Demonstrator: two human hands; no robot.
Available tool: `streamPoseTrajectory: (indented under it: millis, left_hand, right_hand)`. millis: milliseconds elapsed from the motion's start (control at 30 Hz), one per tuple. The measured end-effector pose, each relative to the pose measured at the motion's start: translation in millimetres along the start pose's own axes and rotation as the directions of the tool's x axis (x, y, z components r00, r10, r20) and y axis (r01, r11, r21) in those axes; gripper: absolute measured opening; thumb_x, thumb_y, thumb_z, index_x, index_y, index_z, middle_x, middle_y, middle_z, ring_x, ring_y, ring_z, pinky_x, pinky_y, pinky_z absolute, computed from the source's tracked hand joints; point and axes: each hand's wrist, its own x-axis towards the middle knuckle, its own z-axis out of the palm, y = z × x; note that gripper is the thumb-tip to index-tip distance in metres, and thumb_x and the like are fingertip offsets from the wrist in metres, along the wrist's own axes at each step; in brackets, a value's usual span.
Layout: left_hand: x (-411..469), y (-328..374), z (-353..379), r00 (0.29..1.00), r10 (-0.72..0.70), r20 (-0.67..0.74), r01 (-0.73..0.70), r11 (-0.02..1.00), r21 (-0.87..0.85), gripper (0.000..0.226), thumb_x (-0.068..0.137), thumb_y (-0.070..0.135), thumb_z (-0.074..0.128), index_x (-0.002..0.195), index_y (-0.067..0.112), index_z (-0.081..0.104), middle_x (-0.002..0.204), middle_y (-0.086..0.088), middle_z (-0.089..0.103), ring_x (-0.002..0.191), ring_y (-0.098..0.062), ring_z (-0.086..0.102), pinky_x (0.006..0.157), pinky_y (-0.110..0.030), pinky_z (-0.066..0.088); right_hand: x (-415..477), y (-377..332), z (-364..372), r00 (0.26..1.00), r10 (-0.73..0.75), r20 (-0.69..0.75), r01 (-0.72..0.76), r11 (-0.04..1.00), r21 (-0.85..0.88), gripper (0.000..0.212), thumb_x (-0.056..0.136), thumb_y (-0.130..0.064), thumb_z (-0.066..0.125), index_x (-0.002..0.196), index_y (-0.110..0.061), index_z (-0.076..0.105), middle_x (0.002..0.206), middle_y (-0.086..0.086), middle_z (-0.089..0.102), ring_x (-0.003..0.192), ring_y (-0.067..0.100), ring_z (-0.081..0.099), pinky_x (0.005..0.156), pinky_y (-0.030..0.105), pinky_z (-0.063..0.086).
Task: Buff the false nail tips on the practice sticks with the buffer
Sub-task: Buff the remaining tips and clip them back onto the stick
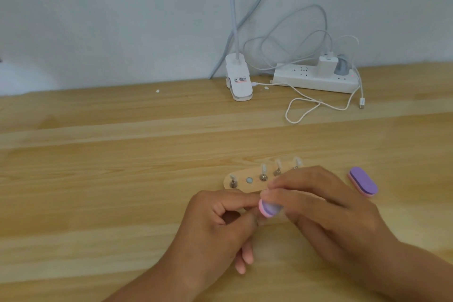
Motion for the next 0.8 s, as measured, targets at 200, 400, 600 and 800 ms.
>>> streamPoseTrajectory:
  millis: [200,400,600,800]
  left_hand:
    - [-0.9,0.8,0.8,1.0,0.014,0.013,-0.015,1.0,0.015,0.006,0.084,0.028,0.075,0.088,0.029,0.08,0.07,-0.001,0.067,0.04,-0.017,0.059,0.038,-0.023,0.045]
    - [-1.5,1.5,1.0,1.0,0.01,0.007,-0.01,1.0,0.018,0.018,0.084,0.013,0.07,0.083,0.028,0.08,0.071,0.0,0.067,0.04,-0.017,0.058,0.038,-0.024,0.045]
    - [0.0,3.9,2.8,1.0,-0.001,-0.007,0.001,1.0,-0.012,0.01,0.086,0.024,0.072,0.089,0.027,0.08,0.073,-0.004,0.07,0.039,-0.018,0.057,0.037,-0.024,0.045]
    - [0.3,4.4,0.9,0.999,-0.049,-0.022,0.048,0.997,-0.064,0.017,0.077,0.033,0.071,0.09,0.027,0.08,0.07,-0.024,0.067,0.039,-0.024,0.053,0.037,-0.024,0.044]
  right_hand:
    - [-3.5,-1.0,0.9,0.999,0.04,0.025,-0.041,0.998,0.043,0.026,0.099,-0.012,0.061,0.119,-0.023,0.073,0.114,-0.005,0.07,0.104,0.016,0.068,0.086,0.032,0.055]
    - [-7.5,-11.0,6.7,0.999,-0.043,0.026,0.042,0.999,0.024,0.024,0.106,-0.044,0.045,0.12,-0.05,0.064,0.118,-0.03,0.065,0.11,-0.006,0.063,0.092,0.01,0.048]
    - [-5.3,-0.2,0.7,0.998,-0.067,-0.022,0.064,0.99,-0.128,0.027,0.098,-0.004,0.059,0.119,-0.015,0.072,0.117,0.001,0.064,0.106,0.02,0.064,0.089,0.031,0.051]
    - [-6.1,0.4,1.0,0.996,-0.077,-0.042,0.068,0.98,-0.188,0.042,0.085,0.009,0.067,0.119,-0.015,0.067,0.111,0.003,0.067,0.101,0.018,0.064,0.089,0.025,0.049]
